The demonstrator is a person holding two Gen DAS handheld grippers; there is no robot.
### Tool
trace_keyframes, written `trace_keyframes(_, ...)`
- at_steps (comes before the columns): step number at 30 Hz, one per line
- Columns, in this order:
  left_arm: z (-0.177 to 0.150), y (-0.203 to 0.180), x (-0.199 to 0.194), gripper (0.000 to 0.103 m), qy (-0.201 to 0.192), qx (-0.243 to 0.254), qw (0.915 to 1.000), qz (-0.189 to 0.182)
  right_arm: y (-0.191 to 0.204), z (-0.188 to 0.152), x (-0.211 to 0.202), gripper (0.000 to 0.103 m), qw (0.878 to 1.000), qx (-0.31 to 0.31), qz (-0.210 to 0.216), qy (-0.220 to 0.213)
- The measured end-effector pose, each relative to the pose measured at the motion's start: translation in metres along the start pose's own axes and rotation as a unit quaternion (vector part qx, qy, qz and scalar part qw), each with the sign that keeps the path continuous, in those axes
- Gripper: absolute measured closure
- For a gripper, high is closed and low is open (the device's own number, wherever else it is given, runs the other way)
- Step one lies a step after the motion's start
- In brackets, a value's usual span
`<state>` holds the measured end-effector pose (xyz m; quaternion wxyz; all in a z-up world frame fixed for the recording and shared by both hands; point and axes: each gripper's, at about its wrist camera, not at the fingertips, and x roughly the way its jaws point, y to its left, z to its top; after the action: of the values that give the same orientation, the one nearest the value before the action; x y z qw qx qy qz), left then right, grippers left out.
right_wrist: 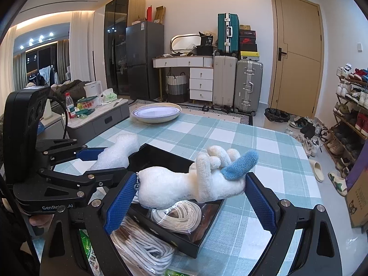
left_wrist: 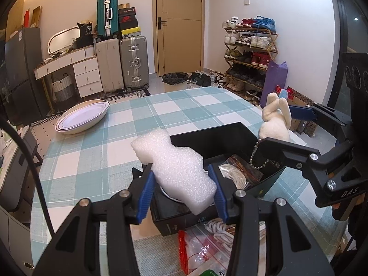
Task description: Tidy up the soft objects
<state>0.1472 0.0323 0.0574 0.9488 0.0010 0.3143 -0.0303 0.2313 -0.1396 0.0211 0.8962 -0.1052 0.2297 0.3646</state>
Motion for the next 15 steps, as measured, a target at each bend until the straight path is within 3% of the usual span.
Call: trace_keyframes(15, -0.002, 0.0, 0.023, 0.057, 0.021, 0.018, 0.9996, 0.008, -0.001, -0.003, 0.034, 0.009, 0.999, -0.026, -0.019, 0.025)
